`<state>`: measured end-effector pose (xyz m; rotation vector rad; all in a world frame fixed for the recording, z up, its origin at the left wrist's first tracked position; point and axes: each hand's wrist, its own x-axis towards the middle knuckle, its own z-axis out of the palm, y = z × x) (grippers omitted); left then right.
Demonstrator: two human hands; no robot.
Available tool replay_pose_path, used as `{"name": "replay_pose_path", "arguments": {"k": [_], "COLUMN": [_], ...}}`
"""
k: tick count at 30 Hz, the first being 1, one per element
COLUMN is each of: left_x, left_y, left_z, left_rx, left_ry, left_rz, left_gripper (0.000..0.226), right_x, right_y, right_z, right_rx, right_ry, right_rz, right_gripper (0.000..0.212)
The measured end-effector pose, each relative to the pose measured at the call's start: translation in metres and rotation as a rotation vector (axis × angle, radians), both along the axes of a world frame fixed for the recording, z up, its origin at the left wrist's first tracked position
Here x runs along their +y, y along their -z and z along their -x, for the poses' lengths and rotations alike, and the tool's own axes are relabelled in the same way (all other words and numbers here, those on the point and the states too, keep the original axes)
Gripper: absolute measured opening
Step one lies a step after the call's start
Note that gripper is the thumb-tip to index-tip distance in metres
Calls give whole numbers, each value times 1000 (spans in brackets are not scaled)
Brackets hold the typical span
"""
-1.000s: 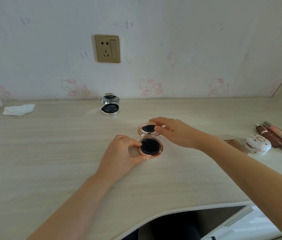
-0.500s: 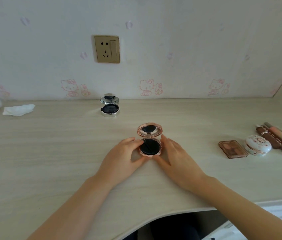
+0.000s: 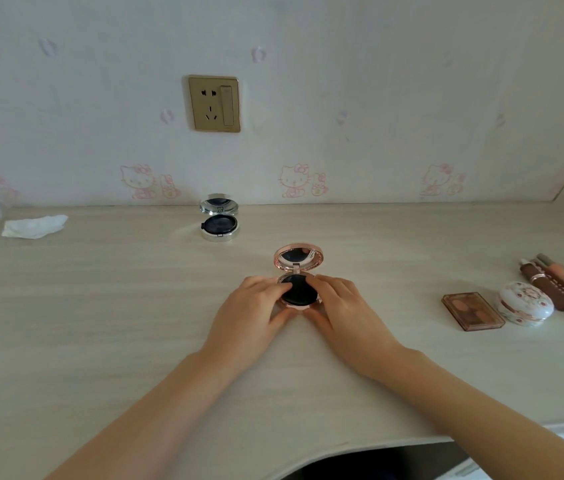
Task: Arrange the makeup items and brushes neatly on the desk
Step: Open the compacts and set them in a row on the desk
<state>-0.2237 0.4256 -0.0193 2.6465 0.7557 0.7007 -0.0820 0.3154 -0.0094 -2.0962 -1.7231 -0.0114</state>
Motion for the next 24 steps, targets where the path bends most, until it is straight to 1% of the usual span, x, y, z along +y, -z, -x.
{"name": "replay_pose_path", "arguments": {"k": [7, 12, 21, 24], "left_x": [32, 60, 98, 107], "left_y": [-1, -3, -11, -11], "left_z": [-21, -34, -44, -47], "left_rx": [9, 95, 109, 120], "left_ry": [-55, -109, -184, -208], "left_rz": [-82, -209, -314, -313], "left_gripper": [41, 41, 28, 27], "right_x": [42, 77, 130, 141], "right_y": [0, -4, -5, -4], "right_z": [-20, -34, -46, -49], "right_rx": [33, 50, 90, 100], "right_ry": [-7, -16, -42, -40], "right_rz": [9, 45, 85, 83], "right_gripper": [47, 44, 44, 44]}}
